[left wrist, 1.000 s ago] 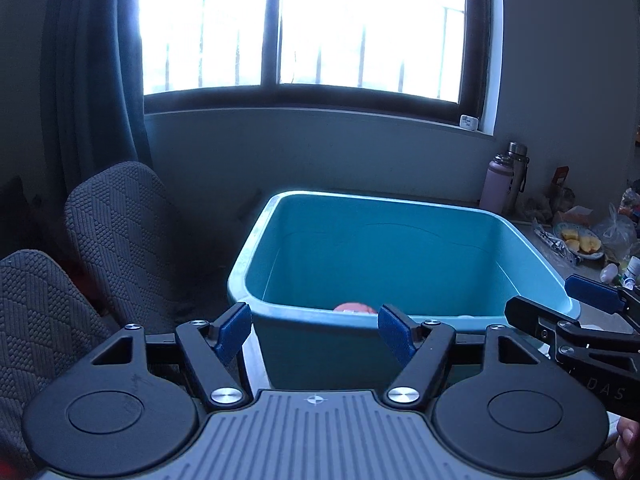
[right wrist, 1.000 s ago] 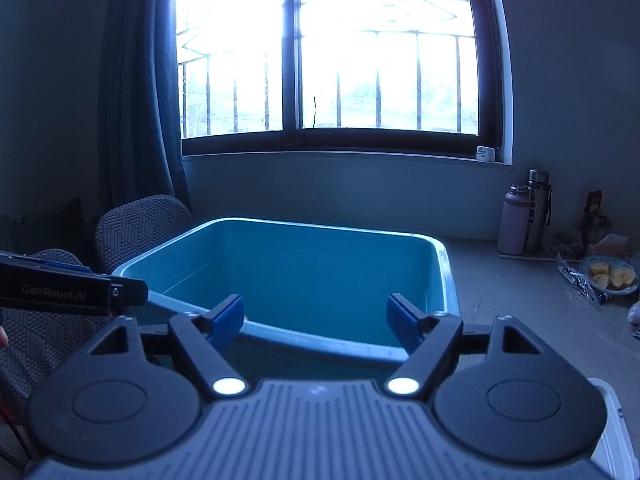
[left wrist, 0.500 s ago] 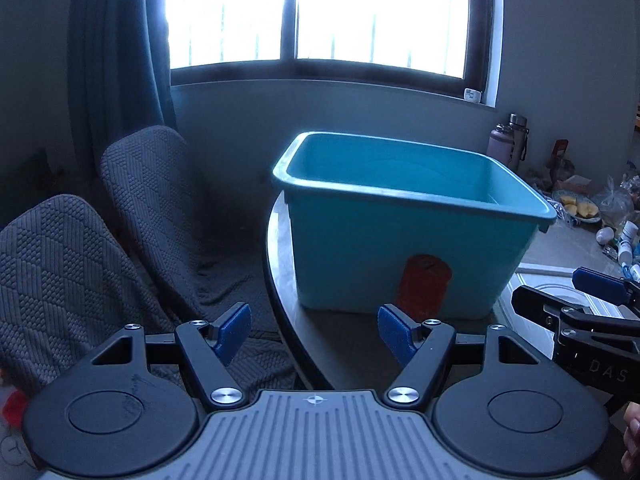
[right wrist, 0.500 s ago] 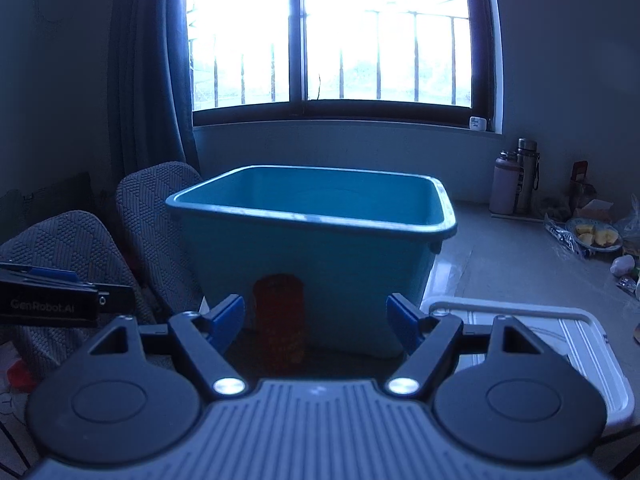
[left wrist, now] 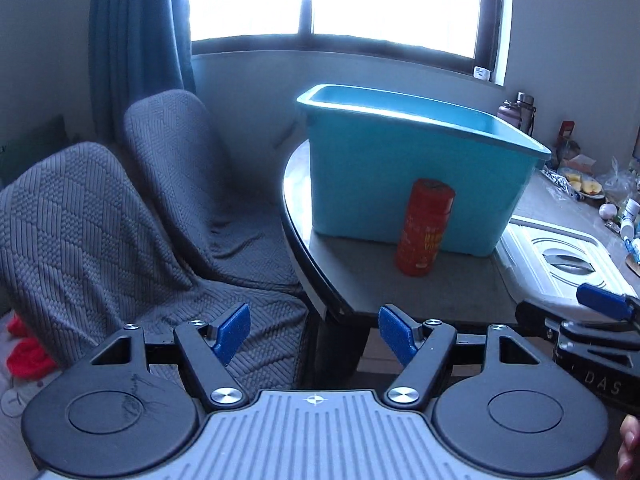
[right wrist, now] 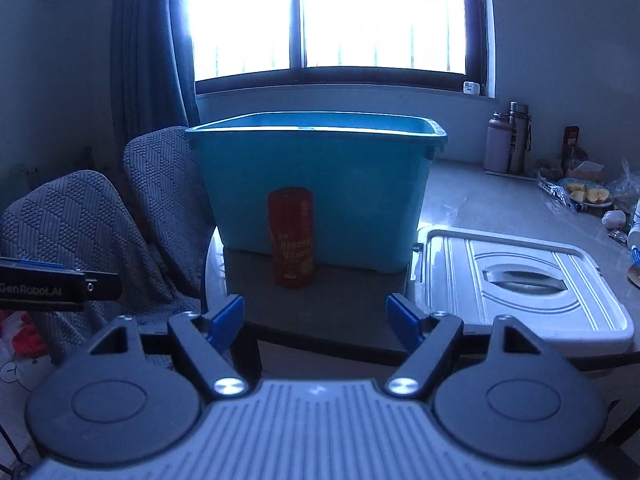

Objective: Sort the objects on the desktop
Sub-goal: 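Withdraw both open tools from the teal bin, then move the right tool to the remaining red canister and close on it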

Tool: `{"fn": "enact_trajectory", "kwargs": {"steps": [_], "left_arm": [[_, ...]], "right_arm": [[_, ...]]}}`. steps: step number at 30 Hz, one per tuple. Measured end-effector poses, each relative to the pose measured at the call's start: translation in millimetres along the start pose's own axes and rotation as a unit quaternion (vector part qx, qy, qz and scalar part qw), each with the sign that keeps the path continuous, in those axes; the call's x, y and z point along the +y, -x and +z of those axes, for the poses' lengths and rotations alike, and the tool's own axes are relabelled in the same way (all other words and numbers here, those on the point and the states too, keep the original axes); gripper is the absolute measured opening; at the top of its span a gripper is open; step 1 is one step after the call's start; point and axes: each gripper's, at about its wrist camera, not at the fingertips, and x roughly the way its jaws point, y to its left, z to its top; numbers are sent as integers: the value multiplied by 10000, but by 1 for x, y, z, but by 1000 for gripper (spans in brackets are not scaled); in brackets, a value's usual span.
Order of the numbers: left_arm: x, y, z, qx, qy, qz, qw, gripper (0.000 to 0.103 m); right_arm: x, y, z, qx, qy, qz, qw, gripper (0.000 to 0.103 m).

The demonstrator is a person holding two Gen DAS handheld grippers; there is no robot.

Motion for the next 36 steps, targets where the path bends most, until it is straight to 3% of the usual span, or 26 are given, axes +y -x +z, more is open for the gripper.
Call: {"fn": "enact_trajectory", "kwargs": {"steps": [10,16,36], "left_arm": [[-5,-21,-6,133,-12,31,9999,74],[-3,-38,-2,231,102,49,9997,74],[12,-80,22,392,338,442,9977,74]], "right_arm": [[2,-16,-7,64,26,-17,10000,86],[3,-36,-5,113,25,-124,9999,97],[13,-95,10,47,145,-136,9998,101]]}}
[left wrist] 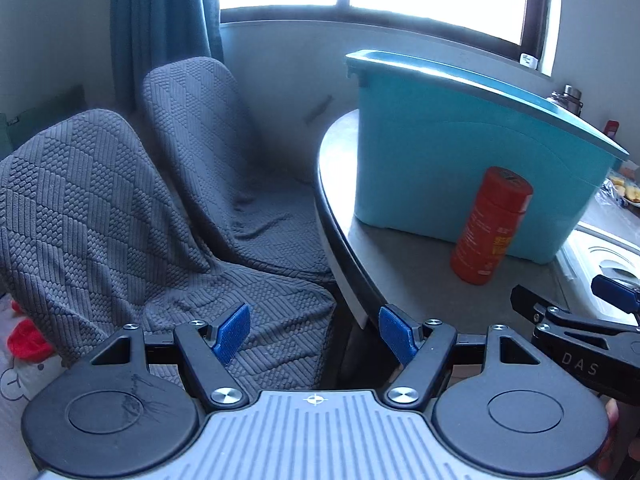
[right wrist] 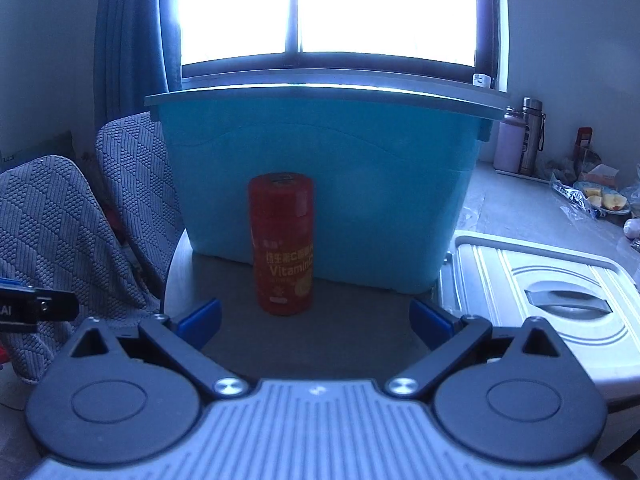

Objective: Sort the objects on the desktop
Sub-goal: 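Move the right tool to the remaining red canister and close on it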

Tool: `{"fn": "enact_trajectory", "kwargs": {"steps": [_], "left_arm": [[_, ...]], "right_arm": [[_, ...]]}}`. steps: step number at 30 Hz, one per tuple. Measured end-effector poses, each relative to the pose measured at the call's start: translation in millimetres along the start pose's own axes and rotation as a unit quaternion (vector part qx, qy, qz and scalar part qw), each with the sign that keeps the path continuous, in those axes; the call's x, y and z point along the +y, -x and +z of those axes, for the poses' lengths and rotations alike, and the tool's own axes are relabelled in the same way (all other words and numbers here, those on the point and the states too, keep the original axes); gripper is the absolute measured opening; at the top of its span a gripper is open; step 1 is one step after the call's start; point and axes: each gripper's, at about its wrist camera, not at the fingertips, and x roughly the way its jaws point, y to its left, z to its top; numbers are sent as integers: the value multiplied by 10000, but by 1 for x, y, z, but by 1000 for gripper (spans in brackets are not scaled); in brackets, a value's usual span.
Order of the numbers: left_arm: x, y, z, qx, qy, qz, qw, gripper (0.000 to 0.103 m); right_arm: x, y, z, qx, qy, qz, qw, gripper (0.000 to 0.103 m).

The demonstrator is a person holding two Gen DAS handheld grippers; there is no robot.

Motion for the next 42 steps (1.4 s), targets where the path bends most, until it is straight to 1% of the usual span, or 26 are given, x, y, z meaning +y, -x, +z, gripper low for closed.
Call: {"fn": "enact_trajectory", "kwargs": {"steps": [17,27,30,32,33,34,42], "left_arm": [[15,-25,17,82,164,296,9994,74],[22,-37,26,129,315,449,9984,74],[25,-38,26,130,347,508,9980,74],[26,-36,26,101,355,529,9979,74],[27,-35,26,97,351,545,9978,74],[28,-34,26,99,348,559,9978,74],[27,-17,17,78,277,509,9983,74]], "right_arm": [[10,-42,15,58,76,175,9998,101],[15,-67,27,59,108,219,9997,101],[20,-75,30,16,209,156,9997,100],[22,-77,30,21,171,52,9998,97],[23,-77,30,35,139,10,9999,83],[23,-76,29,75,109,19,9999,49],[21,-60,22,199,-9,40,9998,49]]}}
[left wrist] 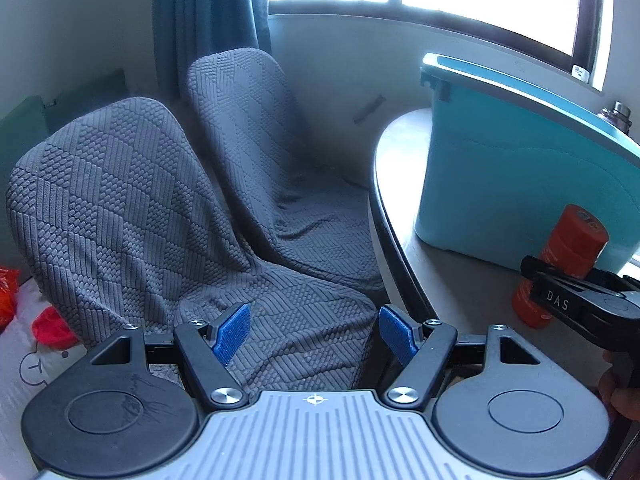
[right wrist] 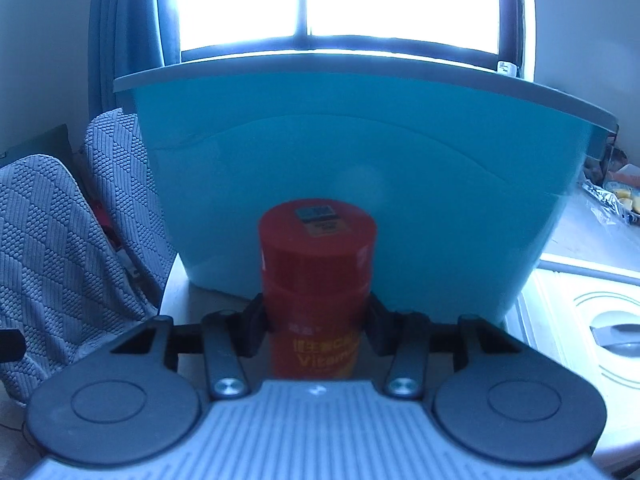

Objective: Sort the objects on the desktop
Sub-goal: 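Move the right tool to the remaining red canister and close on it, then lift the red canister with the right tool and carry it over the bin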

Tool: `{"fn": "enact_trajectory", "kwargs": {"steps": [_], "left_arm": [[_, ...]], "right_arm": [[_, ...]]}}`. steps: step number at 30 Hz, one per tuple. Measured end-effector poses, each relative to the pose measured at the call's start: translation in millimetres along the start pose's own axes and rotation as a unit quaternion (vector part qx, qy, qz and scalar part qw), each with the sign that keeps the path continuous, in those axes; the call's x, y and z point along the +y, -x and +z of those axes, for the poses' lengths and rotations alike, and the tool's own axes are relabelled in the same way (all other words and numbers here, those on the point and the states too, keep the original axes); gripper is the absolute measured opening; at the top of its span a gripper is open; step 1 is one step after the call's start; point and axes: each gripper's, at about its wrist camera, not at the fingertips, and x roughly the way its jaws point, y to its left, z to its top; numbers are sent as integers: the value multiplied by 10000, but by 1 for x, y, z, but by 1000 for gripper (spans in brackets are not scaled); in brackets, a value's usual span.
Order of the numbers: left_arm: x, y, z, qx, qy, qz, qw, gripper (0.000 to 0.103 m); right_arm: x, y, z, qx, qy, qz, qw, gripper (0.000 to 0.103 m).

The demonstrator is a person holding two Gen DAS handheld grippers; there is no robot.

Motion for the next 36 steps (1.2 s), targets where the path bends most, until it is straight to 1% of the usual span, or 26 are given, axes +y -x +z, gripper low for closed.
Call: {"fn": "enact_trajectory", "kwargs": {"steps": [5,12,17,22,28,33,36], "left_arm": [[-1,7,-7,-7,-50,-68,10000,74],[-5,19,-9,-95,-104,-257,9996,74],[-8,28,-8,-28,-163,-361,9992,74],[-12,37,-6,-97,-212,-538,9983,74],[-19,40,0,-85,-262,-620,9977,74],[-25,43,10,-35,-316,-713,9969,74],[-29,44,14,-21,-334,-750,9966,74]], "right_arm": [[-1,16,-4,0,-6,-25,10000,49],[-7,34,4,-34,-87,-88,9999,49],[-11,54,11,-71,-146,-89,9998,49],[-9,73,25,-121,-28,-122,9998,49],[-7,89,44,-152,5,-199,9997,49],[-10,99,66,-128,-15,-255,9996,49],[-14,105,81,-201,-73,-274,9994,49]]}}
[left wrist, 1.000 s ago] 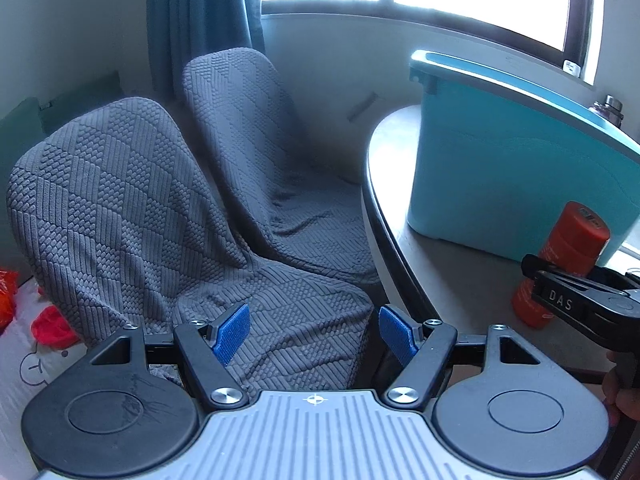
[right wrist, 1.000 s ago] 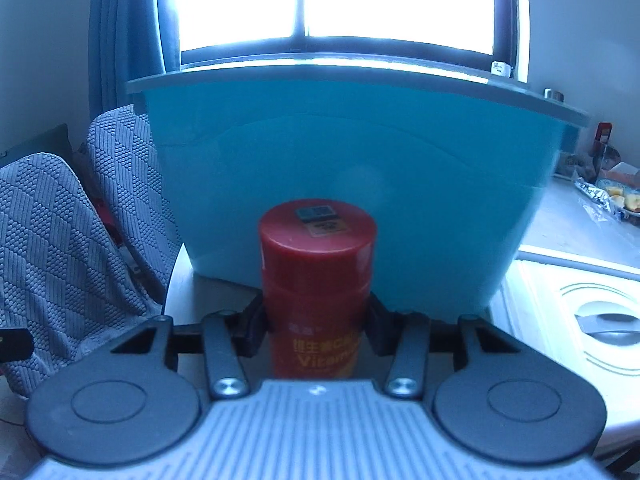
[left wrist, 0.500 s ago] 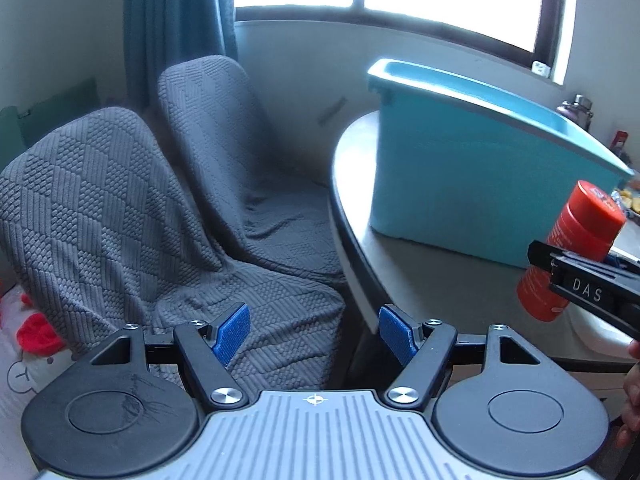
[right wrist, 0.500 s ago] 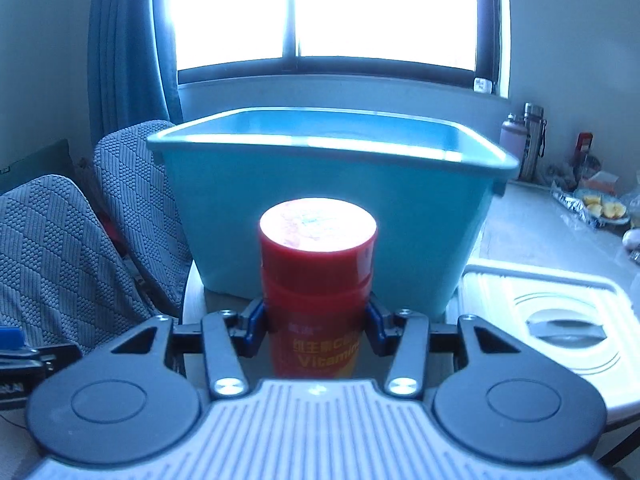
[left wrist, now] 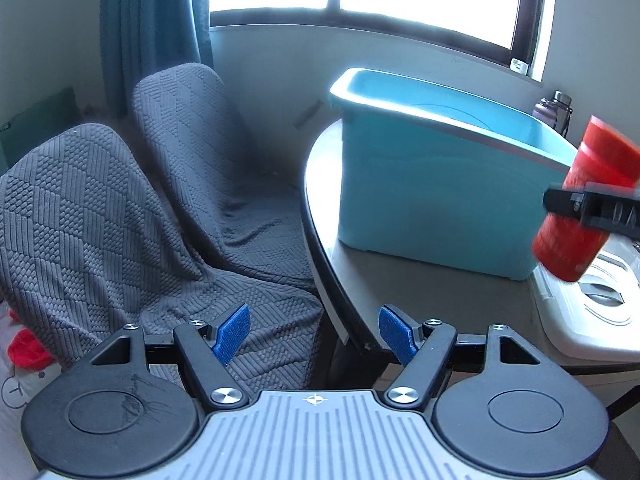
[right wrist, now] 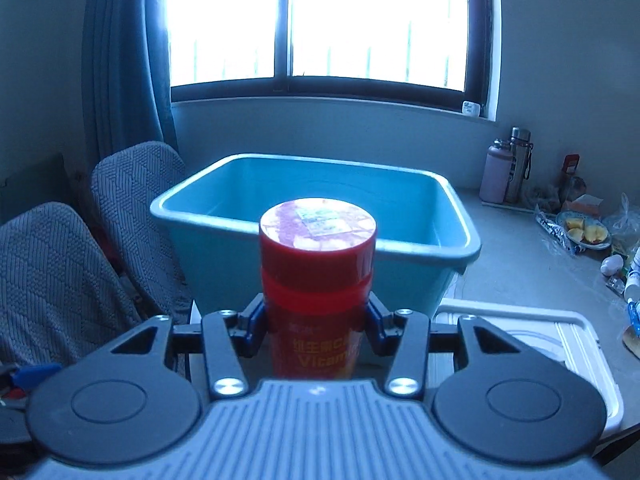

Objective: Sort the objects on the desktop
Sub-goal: 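Lift the red canister with the right tool and carry it over the bin, then open the right tool to drop the red canister into the bin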

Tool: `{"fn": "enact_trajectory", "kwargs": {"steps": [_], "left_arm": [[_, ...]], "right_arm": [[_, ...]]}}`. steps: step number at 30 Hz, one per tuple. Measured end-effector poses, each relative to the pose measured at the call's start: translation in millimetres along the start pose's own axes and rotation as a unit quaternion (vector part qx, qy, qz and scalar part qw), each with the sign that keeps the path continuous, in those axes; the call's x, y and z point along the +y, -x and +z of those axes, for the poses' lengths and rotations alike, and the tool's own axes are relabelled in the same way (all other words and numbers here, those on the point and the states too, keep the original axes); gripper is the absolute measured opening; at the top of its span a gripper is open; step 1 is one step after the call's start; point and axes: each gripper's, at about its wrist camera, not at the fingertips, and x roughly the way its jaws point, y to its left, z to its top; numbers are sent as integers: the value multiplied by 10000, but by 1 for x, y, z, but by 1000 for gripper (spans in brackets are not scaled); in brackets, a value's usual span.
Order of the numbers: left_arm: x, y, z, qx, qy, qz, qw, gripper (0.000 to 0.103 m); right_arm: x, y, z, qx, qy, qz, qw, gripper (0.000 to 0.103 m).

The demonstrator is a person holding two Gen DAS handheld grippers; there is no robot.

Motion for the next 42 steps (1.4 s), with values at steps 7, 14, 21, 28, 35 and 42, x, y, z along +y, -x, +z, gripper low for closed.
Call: {"fn": "enact_trajectory", "kwargs": {"steps": [7,14,21,28,35,42], "left_arm": [[-13,-3,14,30,-28,-69,10000,74],[-26,-7,35,38,59,-109,9999,74],[-37,-16,49,53,204,-19,9998,74],[-46,-32,58,127,291,102,9994,74],[-47,-42,56,290,473,232,9982,74],[-45,-42,54,331,551,399,9971,74]], "right_arm": [[-10,2,32,-230,-14,19,9997,49],[-20,-14,60,-426,12,79,9991,49],[-31,-47,77,-568,46,84,9983,49],[-34,-91,81,-497,124,276,9983,49],[-30,-130,76,-197,280,506,9981,50],[-25,-120,74,-485,349,421,9973,93]]}}
